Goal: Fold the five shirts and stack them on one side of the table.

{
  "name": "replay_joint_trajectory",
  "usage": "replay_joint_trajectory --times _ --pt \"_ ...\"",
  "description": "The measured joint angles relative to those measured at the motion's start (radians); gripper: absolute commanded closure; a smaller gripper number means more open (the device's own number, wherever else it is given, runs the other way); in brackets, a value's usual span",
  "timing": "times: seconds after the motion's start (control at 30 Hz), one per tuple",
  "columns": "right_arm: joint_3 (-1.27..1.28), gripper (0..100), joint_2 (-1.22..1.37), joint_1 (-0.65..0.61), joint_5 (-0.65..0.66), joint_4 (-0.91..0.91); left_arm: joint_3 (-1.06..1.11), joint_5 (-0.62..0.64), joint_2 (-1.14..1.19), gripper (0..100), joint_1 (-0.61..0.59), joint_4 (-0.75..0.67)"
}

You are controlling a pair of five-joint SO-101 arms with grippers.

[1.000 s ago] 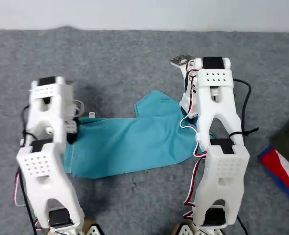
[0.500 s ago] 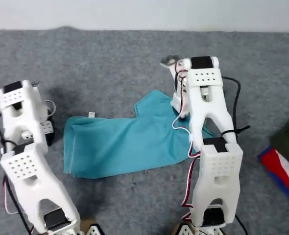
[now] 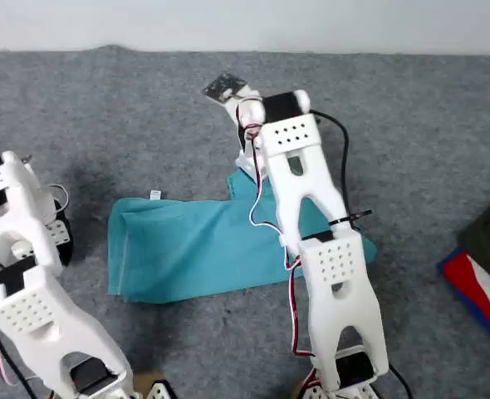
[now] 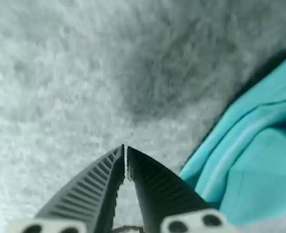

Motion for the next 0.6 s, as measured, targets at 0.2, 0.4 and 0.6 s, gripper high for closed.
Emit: replay_joint_trajectory --times 0.2,0.4,0.6 --pt "-0.08 60.1 0.158 0.02 0.0 -0.002 0.097 0.0 -0.068 99 0.0 0.0" --pt "-0.155 97.2 0.186 0.026 0.0 -0.002 0.107 -0.023 -0.071 99 0.0 0.0" --pt "-0.267 95.4 0.186 0.041 0.0 -0.002 0.107 -0.031 -0.071 99 0.0 0.0"
